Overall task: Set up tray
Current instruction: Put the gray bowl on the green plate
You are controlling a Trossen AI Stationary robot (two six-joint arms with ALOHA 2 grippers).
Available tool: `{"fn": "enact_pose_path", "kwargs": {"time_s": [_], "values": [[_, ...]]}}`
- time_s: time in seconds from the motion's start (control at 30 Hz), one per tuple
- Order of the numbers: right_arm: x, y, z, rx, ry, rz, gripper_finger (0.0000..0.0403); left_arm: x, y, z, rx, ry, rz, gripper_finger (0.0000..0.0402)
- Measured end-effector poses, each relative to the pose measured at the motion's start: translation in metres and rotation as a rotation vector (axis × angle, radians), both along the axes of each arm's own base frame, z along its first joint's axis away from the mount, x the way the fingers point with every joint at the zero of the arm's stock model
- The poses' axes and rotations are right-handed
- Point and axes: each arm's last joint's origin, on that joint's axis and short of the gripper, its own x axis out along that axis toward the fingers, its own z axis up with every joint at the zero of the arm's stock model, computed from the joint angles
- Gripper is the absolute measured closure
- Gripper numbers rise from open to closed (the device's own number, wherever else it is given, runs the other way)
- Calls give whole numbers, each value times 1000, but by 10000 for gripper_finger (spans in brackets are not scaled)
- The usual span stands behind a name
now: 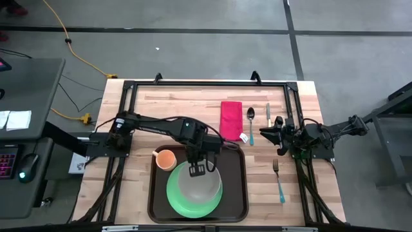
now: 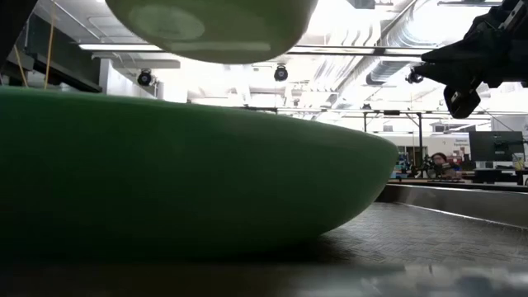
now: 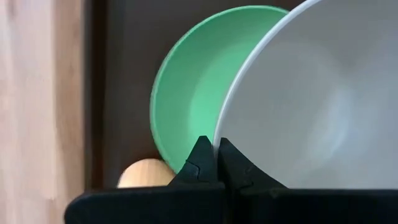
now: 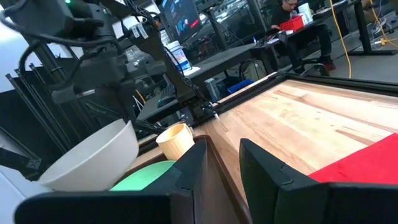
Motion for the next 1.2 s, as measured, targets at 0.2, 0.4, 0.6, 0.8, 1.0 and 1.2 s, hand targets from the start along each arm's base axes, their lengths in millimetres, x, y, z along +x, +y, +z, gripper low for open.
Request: {"fn": "enact_pose_path", "kwargs": {"time_s": [0.2,0.4,0.6,0.8,1.0,1.2], "values": [[0,0,0,1,-4,2,329,1,-9,-4,7,6,-22,389],[0,0,0,9,-6,4,329,1,-14,-7,51,-3,-37,389],[0,1,0,7,-6,30,329,5,-20,-20,55,-19,-71,389],[0,1,0,7,-7,34,329,2,-19,-21,72,3,-90,389],[0,1,1,7,-7,34,329,1,-18,-21,84,18,-118,389],[0,1,1,24,-10,38,329,1,-18,-21,85,9,-156,389]]}}
